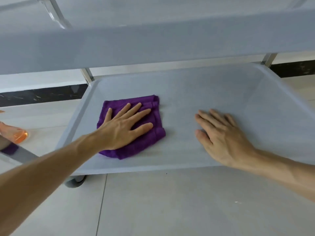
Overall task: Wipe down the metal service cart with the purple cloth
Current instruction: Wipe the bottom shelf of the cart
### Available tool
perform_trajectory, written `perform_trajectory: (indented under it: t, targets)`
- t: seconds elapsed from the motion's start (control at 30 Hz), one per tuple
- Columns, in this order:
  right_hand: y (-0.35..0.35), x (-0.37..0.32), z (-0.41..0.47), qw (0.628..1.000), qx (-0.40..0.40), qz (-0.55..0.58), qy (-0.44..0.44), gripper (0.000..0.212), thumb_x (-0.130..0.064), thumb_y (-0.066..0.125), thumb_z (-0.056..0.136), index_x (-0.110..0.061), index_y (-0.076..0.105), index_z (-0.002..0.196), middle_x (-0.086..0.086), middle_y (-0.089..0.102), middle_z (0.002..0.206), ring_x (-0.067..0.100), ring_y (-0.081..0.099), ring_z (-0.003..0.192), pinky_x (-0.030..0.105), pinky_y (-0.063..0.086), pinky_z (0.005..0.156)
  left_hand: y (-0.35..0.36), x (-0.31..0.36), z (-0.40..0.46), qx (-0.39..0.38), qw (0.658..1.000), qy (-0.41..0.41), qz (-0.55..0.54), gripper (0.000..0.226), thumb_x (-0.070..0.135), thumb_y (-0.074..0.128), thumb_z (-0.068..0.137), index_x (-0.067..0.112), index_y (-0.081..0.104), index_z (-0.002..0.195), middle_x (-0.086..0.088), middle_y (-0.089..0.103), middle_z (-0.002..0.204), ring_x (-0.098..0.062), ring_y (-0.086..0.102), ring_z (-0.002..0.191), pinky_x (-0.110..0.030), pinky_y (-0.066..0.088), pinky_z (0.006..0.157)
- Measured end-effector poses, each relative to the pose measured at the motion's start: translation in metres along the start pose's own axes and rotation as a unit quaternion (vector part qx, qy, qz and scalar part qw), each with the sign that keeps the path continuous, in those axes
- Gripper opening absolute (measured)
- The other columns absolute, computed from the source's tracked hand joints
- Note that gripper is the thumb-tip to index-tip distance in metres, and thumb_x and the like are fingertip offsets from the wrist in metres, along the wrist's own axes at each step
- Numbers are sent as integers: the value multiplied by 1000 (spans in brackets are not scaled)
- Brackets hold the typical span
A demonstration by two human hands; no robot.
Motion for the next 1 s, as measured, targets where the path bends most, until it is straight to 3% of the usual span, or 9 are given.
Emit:
perform_trajectory:
  t: [0.1, 0.2, 0.4, 0.5, 0.63, 0.73, 0.83, 1.0]
  targets:
    - [1, -4, -2, 1000, -3, -3, 5, 67, -42, 20, 93, -8, 53, 141, 6, 46, 152, 34, 41, 141, 55, 31, 112, -11, -22, 38, 5, 994, -108, -7, 87, 93, 2, 69, 58, 2, 149, 19, -7, 163, -17, -9, 152, -67, -7, 115]
    - [1, -6, -1, 1000, -5, -3, 15, 67, -42, 18, 93, -10, 53, 140, 6, 46, 152, 33, 39, 142, 56, 29, 113, -13, 6, 71, 21, 991, -129, -28, 86, 91, 6, 74, 53, 6, 151, 16, -5, 165, -24, -10, 152, -73, -11, 110]
    - [5, -4, -2, 999, -30, -14, 21, 67, -43, 12, 94, -15, 43, 147, 3, 38, 157, 29, 29, 146, 55, 22, 116, -12, 96, 115, 27, 995, -78, -46, 89, 90, 9, 77, 46, 10, 154, 10, -3, 166, -31, -13, 151, -76, -16, 104]
    - [4, -3, -2, 999, -42, -18, 18, 62, -41, 17, 96, -16, 42, 147, 1, 39, 155, 28, 28, 146, 54, 21, 116, -7, 128, 118, 29, 998, -16, -53, 91, 93, 5, 69, 53, 17, 150, 12, 2, 165, -29, -9, 152, -74, -17, 105]
    - [1, 0, -5, 999, -38, -6, 6, 58, -43, 22, 96, -17, 49, 140, -1, 47, 147, 28, 34, 142, 54, 26, 113, -1, 117, 102, 45, 994, 81, -65, 74, 92, 10, 72, 66, 20, 141, 23, 9, 162, -18, -3, 153, -66, -13, 113]
    - [-1, 2, -5, 999, -36, 10, 11, 58, -46, 30, 94, -20, 50, 142, -2, 46, 151, 26, 34, 144, 51, 25, 115, 0, 83, 87, 54, 992, 107, -46, 61, 88, 8, 76, 74, 15, 135, 31, 10, 159, -9, -1, 152, -59, -9, 118]
    - [-2, 0, -7, 1000, -27, 10, 5, 62, -49, 25, 94, -19, 51, 142, 0, 44, 153, 27, 36, 144, 51, 27, 114, -11, 38, 88, 51, 997, 59, -31, 73, 90, 2, 70, 71, 16, 139, 29, 8, 160, -10, 0, 152, -58, -6, 119]
    - [1, -4, -8, 999, -34, 6, 10, 57, -44, 29, 96, -18, 49, 143, 0, 42, 154, 28, 33, 144, 53, 25, 115, -31, -26, 105, 53, 989, -137, -37, 79, 90, 11, 75, 59, 22, 146, 18, 6, 164, -23, 0, 152, -69, -6, 113]
Point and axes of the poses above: each hand's wrist, its own z-axis towards the middle knuckle, its own y-axis out of the palm, x = y × z, the point moved 7 cm from there along z, towards the middle knuckle
